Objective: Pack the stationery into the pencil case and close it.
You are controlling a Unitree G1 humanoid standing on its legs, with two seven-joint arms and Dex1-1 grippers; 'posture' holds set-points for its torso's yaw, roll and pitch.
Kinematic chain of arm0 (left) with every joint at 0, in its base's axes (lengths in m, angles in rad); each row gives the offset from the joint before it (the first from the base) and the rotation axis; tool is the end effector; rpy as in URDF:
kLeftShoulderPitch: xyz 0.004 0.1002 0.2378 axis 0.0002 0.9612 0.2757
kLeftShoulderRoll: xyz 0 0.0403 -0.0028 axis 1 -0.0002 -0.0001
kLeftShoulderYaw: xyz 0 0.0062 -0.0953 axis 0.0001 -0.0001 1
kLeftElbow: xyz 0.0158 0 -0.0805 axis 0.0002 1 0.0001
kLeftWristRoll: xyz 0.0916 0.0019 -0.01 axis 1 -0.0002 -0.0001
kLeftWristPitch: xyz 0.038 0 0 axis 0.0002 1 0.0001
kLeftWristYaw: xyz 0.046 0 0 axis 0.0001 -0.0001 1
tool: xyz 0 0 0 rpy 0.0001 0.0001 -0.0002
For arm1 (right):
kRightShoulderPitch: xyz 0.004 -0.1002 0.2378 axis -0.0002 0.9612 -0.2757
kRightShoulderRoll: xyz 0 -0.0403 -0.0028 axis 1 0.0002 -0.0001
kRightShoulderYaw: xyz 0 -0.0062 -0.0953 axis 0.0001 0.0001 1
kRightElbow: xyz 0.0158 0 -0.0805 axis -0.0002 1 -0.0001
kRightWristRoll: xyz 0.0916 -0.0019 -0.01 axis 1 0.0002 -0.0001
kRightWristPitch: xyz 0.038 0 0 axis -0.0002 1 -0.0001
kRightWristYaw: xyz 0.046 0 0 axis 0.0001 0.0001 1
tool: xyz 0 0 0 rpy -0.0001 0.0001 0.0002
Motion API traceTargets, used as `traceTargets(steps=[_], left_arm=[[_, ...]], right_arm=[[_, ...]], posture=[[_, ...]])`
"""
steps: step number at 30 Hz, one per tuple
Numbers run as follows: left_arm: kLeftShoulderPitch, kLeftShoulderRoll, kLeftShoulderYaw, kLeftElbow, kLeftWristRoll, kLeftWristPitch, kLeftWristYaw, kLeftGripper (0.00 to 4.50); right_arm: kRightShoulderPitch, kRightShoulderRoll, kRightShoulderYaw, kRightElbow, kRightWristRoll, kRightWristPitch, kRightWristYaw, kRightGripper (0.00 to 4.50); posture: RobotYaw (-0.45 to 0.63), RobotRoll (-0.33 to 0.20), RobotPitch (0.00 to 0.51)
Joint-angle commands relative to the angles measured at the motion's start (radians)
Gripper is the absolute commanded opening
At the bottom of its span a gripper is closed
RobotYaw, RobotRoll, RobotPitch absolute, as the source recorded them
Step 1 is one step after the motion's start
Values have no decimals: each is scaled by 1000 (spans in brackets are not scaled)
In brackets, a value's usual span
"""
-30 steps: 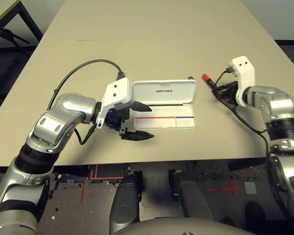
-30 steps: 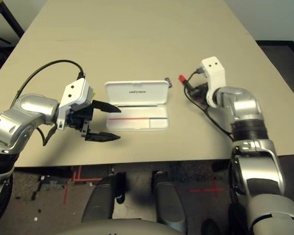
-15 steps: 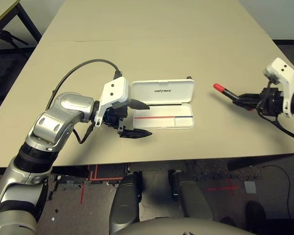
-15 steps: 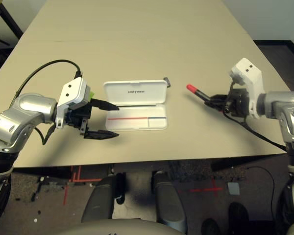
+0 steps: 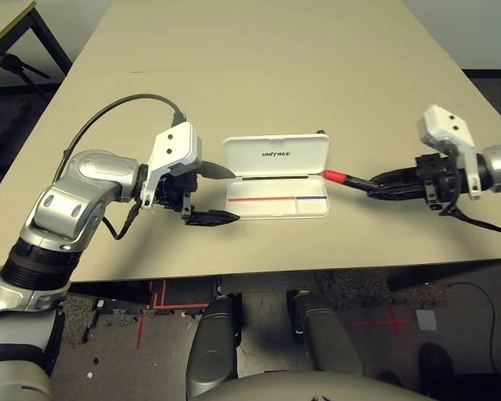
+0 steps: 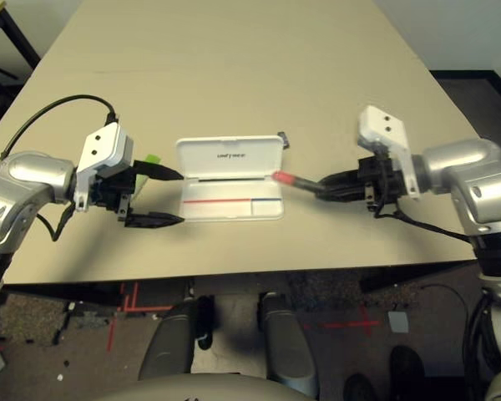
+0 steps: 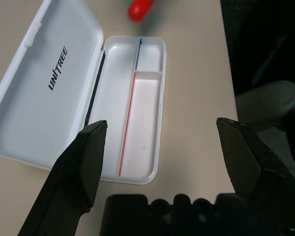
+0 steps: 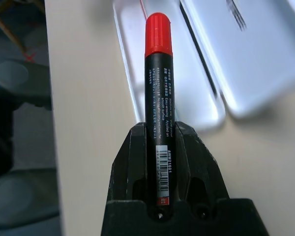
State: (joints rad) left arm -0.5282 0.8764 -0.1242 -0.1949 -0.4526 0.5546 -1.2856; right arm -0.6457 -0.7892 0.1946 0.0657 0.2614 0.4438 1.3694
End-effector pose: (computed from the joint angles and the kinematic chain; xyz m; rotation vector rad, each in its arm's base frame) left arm 0.2506 0.2258 0.2159 0.4743 0.2672 -1.3754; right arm 0.2796 -0.2287 0.2063 -0.5289 0.3397 1.3394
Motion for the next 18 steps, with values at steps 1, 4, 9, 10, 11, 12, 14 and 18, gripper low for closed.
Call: traceTargets(steps=[1,4,9,10,11,12,14,18], left_arm=[[14,17,24,2,-14,-9,-25,4500],[28,29,37,6,-12,-7,-32,4500],[37,38,45,16,1,-15,-37,4500],[37,39,46,16,0,-15,-38,4500],[39,41,48,16,-1,-13,-36,4500],[41,44,50,15,-3,-11,-36,4500],[43,48,52,16,-3,-10,-36,4500],[43,50,51,18,-2,-6,-30,4500]], right_arm=[[-14,51,56,5,-64,-57,-54,546],[-36,109,93,50,-123,-160,-82,546],[-76,183,128,135,-182,-253,-116,546],[-79,191,128,142,-187,-260,-118,546],[-88,208,134,156,-201,-278,-129,546],[-94,221,140,170,-216,-298,-138,546],[-104,242,148,194,-239,-328,-149,546],[-126,291,169,246,-281,-377,-178,546]], posture=[[-12,0,154],[-5,0,153],[5,0,152],[5,0,152],[10,0,152],[10,0,152],[14,0,154],[13,0,153]])
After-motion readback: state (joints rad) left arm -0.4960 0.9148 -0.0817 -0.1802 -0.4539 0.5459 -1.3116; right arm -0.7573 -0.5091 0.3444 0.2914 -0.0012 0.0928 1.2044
